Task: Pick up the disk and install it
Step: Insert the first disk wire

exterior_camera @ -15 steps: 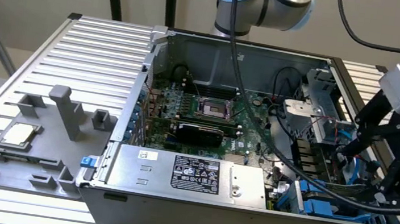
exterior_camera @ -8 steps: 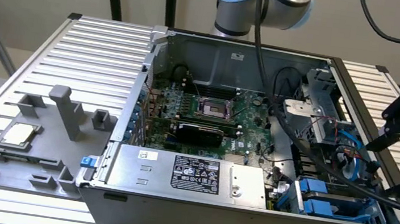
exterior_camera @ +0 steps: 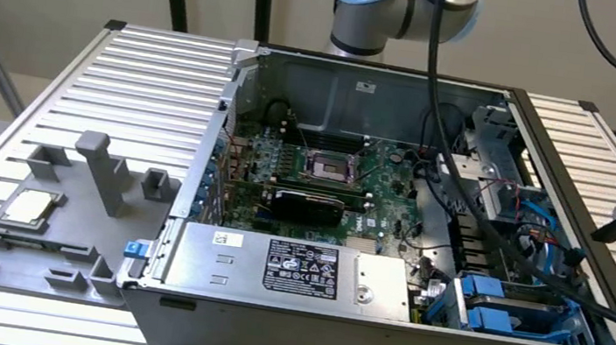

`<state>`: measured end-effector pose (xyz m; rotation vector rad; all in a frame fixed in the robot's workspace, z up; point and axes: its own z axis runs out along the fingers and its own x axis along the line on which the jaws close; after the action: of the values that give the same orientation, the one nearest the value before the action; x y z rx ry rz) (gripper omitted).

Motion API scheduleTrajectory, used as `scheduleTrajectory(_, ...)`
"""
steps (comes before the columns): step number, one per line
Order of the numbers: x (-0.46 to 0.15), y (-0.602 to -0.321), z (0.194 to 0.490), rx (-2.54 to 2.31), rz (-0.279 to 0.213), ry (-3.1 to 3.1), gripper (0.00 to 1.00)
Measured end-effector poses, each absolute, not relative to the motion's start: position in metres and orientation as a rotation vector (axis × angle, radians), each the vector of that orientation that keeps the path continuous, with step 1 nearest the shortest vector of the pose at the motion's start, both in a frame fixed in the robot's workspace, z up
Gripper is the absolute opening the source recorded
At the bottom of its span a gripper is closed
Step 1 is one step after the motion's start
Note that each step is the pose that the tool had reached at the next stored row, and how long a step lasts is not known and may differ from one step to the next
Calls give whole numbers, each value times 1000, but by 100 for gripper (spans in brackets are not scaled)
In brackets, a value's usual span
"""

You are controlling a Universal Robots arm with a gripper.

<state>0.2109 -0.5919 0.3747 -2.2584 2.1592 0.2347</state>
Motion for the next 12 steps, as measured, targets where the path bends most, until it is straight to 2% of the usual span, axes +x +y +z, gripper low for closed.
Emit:
scheduleTrajectory(6, 211, -615, 367, -2266, 257, 2167, 70)
scheduleTrajectory(12, 206, -616, 359, -2279, 261, 2158, 70)
